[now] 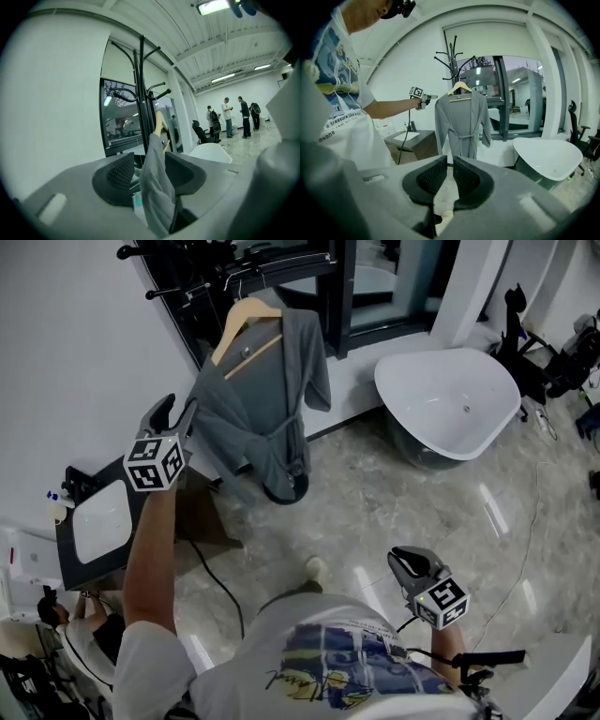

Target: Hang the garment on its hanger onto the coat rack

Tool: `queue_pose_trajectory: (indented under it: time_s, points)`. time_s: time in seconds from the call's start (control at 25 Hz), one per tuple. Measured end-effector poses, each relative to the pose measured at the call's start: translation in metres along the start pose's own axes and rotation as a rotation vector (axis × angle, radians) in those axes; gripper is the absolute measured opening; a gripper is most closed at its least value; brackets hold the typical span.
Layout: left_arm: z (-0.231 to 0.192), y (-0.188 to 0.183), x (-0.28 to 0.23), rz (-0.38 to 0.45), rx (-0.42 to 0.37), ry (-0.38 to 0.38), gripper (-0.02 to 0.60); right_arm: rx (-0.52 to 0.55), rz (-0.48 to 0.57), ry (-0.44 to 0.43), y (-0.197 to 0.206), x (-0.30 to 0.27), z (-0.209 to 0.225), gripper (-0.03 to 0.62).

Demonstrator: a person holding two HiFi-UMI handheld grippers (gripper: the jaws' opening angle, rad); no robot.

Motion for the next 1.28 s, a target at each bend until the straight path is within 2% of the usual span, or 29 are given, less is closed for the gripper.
queue_pose_trajectory:
  time_s: [0.08,0.24,0.28,0.36,0.52,0.76,1.0,1.12,1.28]
  points:
    - [0.014,0.000,0.028,0.020,0.000,-0.007,0.165,0.012,-0.001,-0.004,0.003,0.009,-0.006,0.038]
    - [0.057,0.010,0.075,-0.014,0.001,0.064,0.066,0.039,0.000,-0.022,0.011,0.026,-0.019,0.026]
    - [0.069,0.014,0.086,-0.025,0.012,0.082,0.032,0.043,0.006,-0.030,0.013,0.029,-0.023,0.025]
    - [0.093,0.020,0.107,-0.038,0.045,0.116,0.003,0.045,0.017,-0.045,0.017,0.037,-0.031,0.015]
    - [0.146,0.031,0.150,-0.054,0.119,0.200,0.002,0.053,0.024,-0.067,0.027,0.053,-0.047,0.003]
    - [0.238,0.046,0.220,-0.107,0.179,0.402,0.002,0.096,0.012,-0.105,0.042,0.082,-0.078,0.002]
    - [0.318,0.060,0.278,-0.169,0.149,0.594,0.002,0.135,0.026,-0.109,0.048,0.114,-0.104,0.002]
    - [0.346,0.058,0.297,-0.176,0.140,0.666,0.002,0.146,0.041,-0.109,0.051,0.124,-0.113,0.002]
    - [0.377,0.053,0.316,-0.164,0.167,0.733,0.002,0.153,0.067,-0.111,0.049,0.132,-0.123,0.002]
Point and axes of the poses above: the fingertips, and each gripper's own axes: x backward along the fingers, z to its right, y out of its underside, the point moved 10 cm from there along x, backward along the fingers, and after that the axes turned 5 degrees about z, right-handed, at the moved point
